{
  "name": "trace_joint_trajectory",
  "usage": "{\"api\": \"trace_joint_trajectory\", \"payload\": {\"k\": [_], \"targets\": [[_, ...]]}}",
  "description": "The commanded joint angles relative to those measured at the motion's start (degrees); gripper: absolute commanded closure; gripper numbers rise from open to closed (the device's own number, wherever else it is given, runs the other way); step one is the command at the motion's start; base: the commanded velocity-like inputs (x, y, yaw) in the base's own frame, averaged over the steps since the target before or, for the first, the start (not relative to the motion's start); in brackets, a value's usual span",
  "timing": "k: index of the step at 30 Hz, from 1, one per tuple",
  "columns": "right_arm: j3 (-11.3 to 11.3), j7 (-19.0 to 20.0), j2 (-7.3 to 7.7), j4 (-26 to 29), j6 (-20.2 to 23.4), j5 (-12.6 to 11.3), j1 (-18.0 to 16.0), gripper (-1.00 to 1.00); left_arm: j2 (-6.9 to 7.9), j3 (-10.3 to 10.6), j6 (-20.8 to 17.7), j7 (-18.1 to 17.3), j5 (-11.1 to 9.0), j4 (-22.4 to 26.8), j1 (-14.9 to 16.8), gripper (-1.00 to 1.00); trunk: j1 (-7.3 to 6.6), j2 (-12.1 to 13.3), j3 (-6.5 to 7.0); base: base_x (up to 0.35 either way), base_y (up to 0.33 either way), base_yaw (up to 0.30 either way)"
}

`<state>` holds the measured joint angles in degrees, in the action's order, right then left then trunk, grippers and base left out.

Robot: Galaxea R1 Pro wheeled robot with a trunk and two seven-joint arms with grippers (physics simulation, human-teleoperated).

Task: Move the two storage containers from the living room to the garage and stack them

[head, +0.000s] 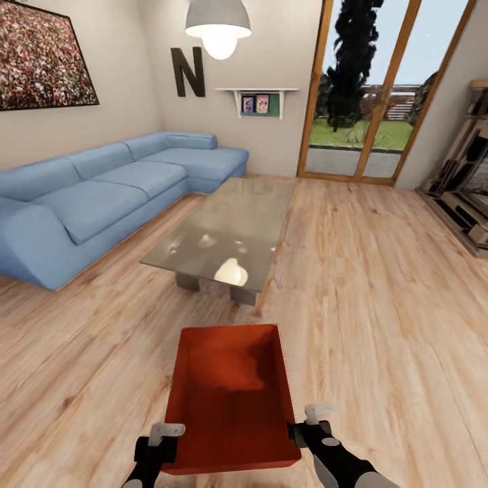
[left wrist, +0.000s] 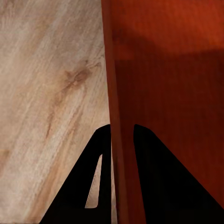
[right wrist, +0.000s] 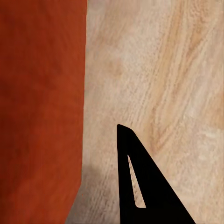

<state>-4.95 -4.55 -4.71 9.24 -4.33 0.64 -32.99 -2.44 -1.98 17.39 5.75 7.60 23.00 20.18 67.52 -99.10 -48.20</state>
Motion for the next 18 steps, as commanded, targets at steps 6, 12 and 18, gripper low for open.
{"api": "trace_joint_trajectory", "payload": {"k": [6, 12, 18], "targets": [[0.29, -0.73, 0.23, -0.01, -0.16, 0.32, -0.05, 1.00, 0.07, -0.74, 0.28, 0.84, 0.05, -0.07, 0.04, 1.00, -0.01, -0.02, -0.04, 0.000, 0.000, 0.290], [0.29, -0.73, 0.23, -0.01, -0.16, 0.32, -0.05, 1.00, 0.07, -0.74, 0.28, 0.84, 0.05, -0.07, 0.04, 1.00, -0.01, -0.02, -0.04, 0.000, 0.000, 0.290], [0.29, -0.73, 0.23, -0.01, -0.16, 0.32, -0.05, 1.00, 0.07, -0.74, 0.28, 0.84, 0.05, -0.07, 0.04, 1.00, -0.01, -0.02, -0.04, 0.000, 0.000, 0.290]]}}
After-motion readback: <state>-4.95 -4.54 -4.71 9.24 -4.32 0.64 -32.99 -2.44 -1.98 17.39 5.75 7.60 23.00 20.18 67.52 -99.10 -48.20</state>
